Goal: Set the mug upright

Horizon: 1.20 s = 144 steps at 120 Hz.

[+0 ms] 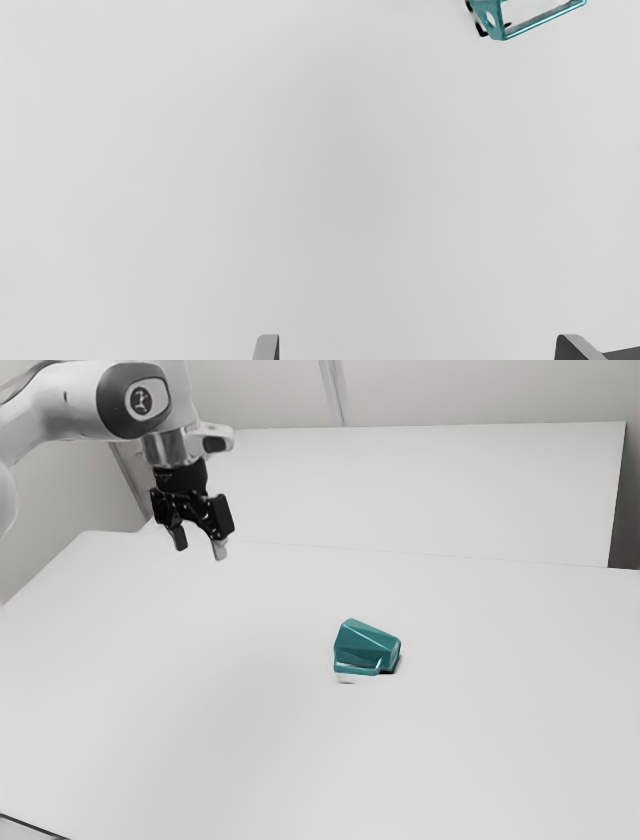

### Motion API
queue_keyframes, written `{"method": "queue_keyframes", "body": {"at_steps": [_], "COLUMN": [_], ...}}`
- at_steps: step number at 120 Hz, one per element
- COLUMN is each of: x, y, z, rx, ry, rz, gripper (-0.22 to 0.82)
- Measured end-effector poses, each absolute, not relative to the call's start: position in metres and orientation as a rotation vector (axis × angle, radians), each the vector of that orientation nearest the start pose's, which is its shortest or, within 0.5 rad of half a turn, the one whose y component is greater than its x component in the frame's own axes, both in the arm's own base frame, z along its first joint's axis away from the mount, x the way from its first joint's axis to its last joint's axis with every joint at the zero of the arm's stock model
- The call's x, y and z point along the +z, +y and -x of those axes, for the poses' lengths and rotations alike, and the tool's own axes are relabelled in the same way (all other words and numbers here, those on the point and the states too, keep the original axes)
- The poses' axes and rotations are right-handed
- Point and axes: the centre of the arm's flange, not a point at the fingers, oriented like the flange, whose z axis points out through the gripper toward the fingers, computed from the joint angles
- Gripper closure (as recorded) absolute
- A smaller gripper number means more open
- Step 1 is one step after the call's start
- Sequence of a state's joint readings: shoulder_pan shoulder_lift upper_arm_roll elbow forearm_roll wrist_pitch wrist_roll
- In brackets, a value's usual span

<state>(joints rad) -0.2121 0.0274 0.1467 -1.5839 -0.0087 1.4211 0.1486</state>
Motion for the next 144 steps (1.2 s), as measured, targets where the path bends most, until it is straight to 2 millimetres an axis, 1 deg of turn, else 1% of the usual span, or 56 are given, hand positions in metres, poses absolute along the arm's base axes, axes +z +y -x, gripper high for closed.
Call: {"method": "queue_keyframes", "body": {"at_steps": [14,20,32,38,41,44,52,56,61,68,73,89,99,106,125,137,144], "x": [0.59,0.586,0.567,0.554,0.544,0.534,0.508,0.498,0.487,0.479,0.474,0.443,0.427,0.414,0.382,0.369,0.364], "y": [-0.04,-0.039,-0.037,-0.034,-0.03,-0.021,0.014,0.028,0.037,0.041,0.042,0.043,0.043,0.038,0.019,0.006,0.002], "z": [-0.555,-0.557,-0.548,-0.541,-0.537,-0.533,-0.52,-0.513,-0.507,-0.505,-0.508,-0.516,-0.523,-0.529,-0.546,-0.555,-0.558], "rx": [0.171,0.129,0.056,0.025,0.016,0.007,-0.035,-0.063,-0.102,-0.168,-0.209,-0.273,-0.298,-0.312,-0.343,-0.378,-0.402], "ry": [0.38,0.389,0.377,0.341,0.303,0.248,0.033,-0.072,-0.182,-0.298,-0.373,-0.624,-0.735,-0.78,-0.803,-0.707,-0.634], "rz": [3.127,3.142,3.219,3.28,3.321,3.362,3.471,3.517,3.564,3.613,3.64,3.693,3.701,3.705,3.732,3.754,3.762], "gripper": [0.0,0.0,0.0,0.0,0.0,0.0,0.0,0.0,0.0,0.0,0.0,0.0,0.0,0.0,0.0,0.0,0.0]}}
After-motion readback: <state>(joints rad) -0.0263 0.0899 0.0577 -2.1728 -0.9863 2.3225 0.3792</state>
